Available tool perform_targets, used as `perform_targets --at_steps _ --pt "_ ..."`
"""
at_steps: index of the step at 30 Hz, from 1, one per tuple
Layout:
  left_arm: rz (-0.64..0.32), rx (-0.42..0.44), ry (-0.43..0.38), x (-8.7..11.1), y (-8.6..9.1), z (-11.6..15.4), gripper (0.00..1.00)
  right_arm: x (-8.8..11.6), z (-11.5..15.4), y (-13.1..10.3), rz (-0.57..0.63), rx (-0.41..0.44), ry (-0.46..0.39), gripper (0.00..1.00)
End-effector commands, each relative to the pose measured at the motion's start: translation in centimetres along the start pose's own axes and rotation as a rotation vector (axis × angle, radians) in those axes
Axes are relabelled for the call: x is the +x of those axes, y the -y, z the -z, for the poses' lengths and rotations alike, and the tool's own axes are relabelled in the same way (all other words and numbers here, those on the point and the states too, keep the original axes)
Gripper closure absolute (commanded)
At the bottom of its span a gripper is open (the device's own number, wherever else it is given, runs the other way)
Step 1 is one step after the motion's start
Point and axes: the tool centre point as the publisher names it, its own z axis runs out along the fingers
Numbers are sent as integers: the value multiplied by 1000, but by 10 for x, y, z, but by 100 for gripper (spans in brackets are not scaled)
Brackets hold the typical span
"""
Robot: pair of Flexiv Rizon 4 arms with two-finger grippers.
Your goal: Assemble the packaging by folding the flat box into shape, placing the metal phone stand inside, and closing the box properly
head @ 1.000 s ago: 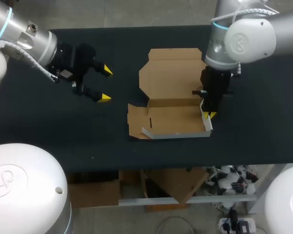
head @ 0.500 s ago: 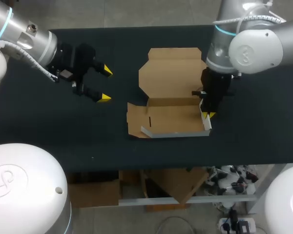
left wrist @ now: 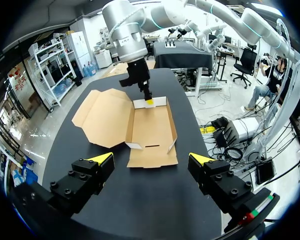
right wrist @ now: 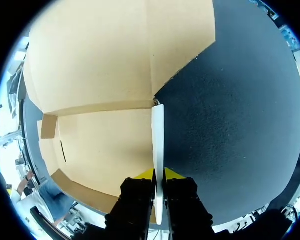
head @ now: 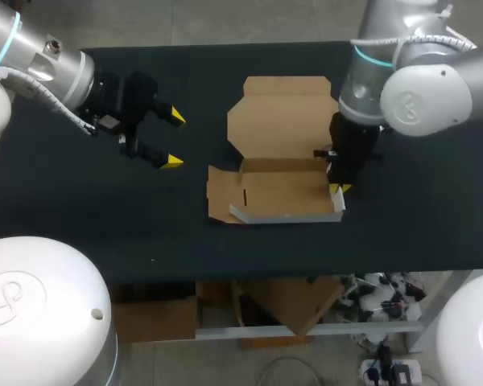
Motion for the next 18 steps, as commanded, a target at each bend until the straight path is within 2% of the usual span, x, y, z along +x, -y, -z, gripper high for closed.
perform_targets --at_steps 1,9,18 --pt "1 -4 -2 0 1 1 0 -2 -7 4 -6 -31 -7 87" --pt "1 -4 -2 0 1 1 0 0 -10 2 -25 -48 -1 89" --pt "1 -4 -2 0 1 1 0 0 -14 -1 -41 -47 13 87"
